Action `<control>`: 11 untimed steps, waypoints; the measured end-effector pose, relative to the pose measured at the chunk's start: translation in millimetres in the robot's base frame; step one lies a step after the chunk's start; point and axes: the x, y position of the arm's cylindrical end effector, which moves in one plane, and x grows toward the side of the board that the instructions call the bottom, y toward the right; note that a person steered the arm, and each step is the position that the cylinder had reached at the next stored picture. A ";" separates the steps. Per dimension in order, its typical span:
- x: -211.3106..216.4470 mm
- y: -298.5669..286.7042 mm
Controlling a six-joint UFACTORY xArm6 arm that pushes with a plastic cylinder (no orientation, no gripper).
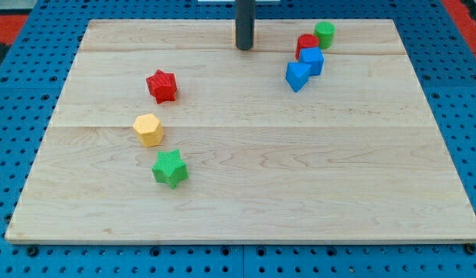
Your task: Push the yellow heart into the group of the blocks
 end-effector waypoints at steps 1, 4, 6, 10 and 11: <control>-35.9 -67.6; -9.6 -4.3; -18.5 43.7; 19.4 -57.4; 19.4 -57.4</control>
